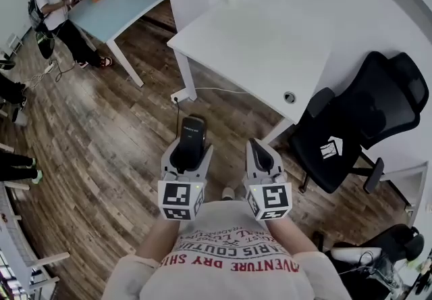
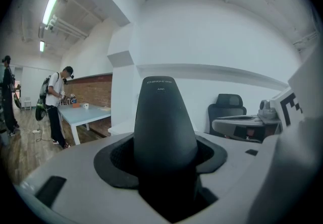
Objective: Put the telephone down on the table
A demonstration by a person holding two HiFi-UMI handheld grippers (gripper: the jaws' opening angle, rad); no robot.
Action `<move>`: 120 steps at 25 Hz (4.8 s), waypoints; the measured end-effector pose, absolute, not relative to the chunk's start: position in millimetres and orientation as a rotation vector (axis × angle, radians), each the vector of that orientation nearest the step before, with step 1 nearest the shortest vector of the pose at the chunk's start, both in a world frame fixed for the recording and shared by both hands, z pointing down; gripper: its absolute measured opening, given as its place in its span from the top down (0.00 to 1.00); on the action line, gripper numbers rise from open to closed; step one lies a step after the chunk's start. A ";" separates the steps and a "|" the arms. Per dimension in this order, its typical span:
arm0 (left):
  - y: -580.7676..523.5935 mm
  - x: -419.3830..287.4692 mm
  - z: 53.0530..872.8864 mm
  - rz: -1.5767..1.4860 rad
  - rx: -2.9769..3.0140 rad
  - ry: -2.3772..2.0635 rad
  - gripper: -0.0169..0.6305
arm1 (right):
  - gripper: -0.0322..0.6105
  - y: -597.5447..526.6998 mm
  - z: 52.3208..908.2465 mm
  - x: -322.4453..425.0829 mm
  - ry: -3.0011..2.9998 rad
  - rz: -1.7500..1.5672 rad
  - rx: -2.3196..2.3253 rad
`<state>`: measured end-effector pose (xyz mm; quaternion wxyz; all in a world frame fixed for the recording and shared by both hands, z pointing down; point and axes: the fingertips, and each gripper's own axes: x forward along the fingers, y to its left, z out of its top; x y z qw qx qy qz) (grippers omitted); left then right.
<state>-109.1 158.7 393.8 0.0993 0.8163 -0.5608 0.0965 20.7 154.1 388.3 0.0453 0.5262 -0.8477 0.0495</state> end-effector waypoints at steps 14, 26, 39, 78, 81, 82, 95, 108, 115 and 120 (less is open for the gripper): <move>43.9 -68.5 414.2 0.303 2.379 -1.590 0.52 | 0.91 49.9 422.4 70.9 -2.532 0.285 1.641; -111.3 -53.8 417.7 0.346 2.553 -1.350 0.52 | 0.91 -70.2 438.9 75.8 -2.348 0.338 1.855; -293.4 -83.2 440.3 0.462 2.643 -1.057 0.52 | 0.91 -230.4 447.1 38.9 -2.129 0.400 2.061; -494.2 54.6 642.3 0.968 2.297 -0.889 0.52 | 0.91 -411.4 551.9 162.7 -1.922 0.705 2.014; -498.8 52.9 661.1 1.042 2.244 -0.903 0.52 | 0.91 -413.3 559.8 160.9 -1.928 0.741 1.995; -499.9 52.6 665.8 1.060 2.229 -0.909 0.52 | 0.91 -413.7 562.5 161.1 -1.927 0.752 1.991; -499.0 59.9 682.7 1.253 2.193 -0.909 0.52 | 0.91 -420.3 575.4 162.6 -1.934 0.807 1.960; -503.1 72.0 673.5 1.161 2.240 -0.859 0.37 | 0.91 -414.2 573.3 166.7 -1.934 0.828 1.959; -511.6 63.9 627.4 0.965 2.266 -0.985 0.37 | 0.91 -405.8 568.9 169.9 -1.917 0.862 1.977; -508.8 55.8 593.2 0.943 2.360 -1.134 0.70 | 0.91 -404.2 558.7 167.8 -1.934 0.831 1.988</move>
